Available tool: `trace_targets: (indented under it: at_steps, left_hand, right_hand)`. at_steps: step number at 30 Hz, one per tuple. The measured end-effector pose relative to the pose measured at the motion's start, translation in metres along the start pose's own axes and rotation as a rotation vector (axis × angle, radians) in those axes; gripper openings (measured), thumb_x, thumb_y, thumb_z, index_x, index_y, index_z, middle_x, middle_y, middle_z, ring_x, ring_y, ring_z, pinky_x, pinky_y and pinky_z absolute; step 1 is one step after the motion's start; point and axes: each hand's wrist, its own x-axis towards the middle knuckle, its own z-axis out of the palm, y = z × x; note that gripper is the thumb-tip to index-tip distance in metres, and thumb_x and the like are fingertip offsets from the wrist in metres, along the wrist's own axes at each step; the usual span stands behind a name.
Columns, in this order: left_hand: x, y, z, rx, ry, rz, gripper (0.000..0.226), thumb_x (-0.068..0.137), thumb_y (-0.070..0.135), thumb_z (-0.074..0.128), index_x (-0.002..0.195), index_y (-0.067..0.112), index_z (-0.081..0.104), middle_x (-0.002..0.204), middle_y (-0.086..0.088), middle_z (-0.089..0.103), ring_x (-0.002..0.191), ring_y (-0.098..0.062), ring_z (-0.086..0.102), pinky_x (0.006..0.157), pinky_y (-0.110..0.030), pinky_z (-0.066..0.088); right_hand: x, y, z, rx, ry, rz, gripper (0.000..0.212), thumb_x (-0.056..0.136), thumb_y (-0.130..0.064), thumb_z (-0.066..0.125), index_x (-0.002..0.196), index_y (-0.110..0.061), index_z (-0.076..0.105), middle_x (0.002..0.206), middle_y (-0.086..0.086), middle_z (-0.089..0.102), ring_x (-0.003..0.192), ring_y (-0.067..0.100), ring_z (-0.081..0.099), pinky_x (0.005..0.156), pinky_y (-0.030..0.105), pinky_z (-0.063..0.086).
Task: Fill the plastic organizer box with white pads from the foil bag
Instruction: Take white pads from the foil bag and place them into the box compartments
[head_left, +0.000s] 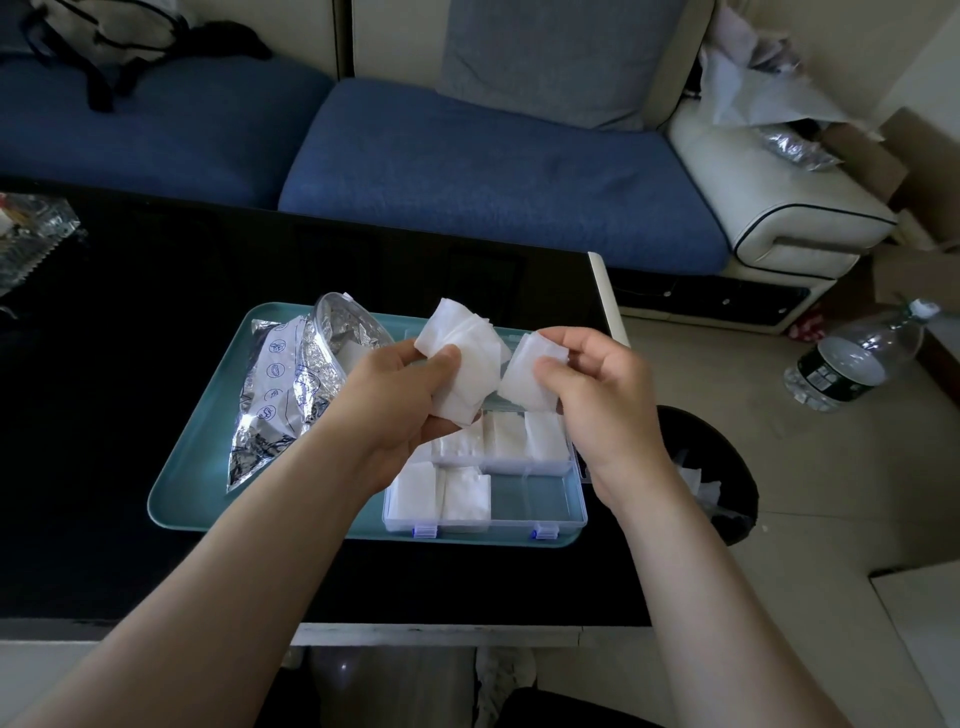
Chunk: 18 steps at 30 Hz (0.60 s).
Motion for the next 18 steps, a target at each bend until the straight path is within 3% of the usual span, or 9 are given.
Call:
trace_targets:
  at_steps: [4,7,10,13,18]
  left_hand:
    - [-0.001,-0.002,0.0,0.133,0.002,0.073,0.023,0.103,0.021,0.067,0.123,0.008,0.07,0.11,-0.014,0.077,0.095,-0.027,0.078,0.081,-0.044,0.066]
    - [-0.002,-0.004,0.0,0.183,-0.051,0.109,0.018,0.102,0.018,0.069,0.115,0.009,0.075,0.098,-0.015,0.08,0.089,-0.028,0.078,0.079,-0.042,0.067]
    - [-0.002,-0.004,0.0,0.224,-0.093,0.126,0.019,0.103,0.021,0.067,0.115,0.01,0.076,0.1,-0.015,0.08,0.098,-0.033,0.078,0.084,-0.045,0.066]
    - [-0.002,-0.004,0.0,0.263,-0.164,0.152,0.022,0.107,0.011,0.058,0.119,0.012,0.075,0.108,-0.017,0.079,0.106,-0.036,0.075,0.094,-0.052,0.062]
    - [-0.005,-0.003,0.0,0.306,-0.24,0.155,0.043,0.097,-0.015,0.05,0.124,0.01,0.072,0.108,-0.011,0.08,0.104,-0.027,0.077,0.092,-0.042,0.063]
  right_hand:
    - [-0.003,-0.002,0.003,-0.125,-0.127,-0.147,0.031,0.097,-0.003,0.066,0.108,-0.029,0.078,0.097,-0.007,0.077,0.089,0.009,0.071,0.073,0.02,0.056]
    - [-0.004,0.005,0.008,-0.279,-0.148,-0.232,0.034,0.094,-0.006,0.075,0.121,-0.029,0.075,0.098,-0.007,0.074,0.091,0.012,0.072,0.079,0.032,0.064]
    - [-0.004,0.007,0.011,-0.35,-0.114,-0.236,0.039,0.09,-0.011,0.082,0.125,-0.028,0.074,0.104,-0.008,0.072,0.09,0.011,0.073,0.078,0.035,0.065]
    - [-0.005,0.006,0.011,-0.409,-0.113,-0.254,0.043,0.09,-0.016,0.083,0.13,-0.027,0.072,0.113,-0.009,0.072,0.091,0.006,0.071,0.078,0.023,0.062]
    - [-0.007,0.003,0.013,-0.469,-0.094,-0.322,0.044,0.088,-0.011,0.085,0.125,-0.03,0.072,0.11,-0.016,0.068,0.093,-0.002,0.065,0.076,0.008,0.051]
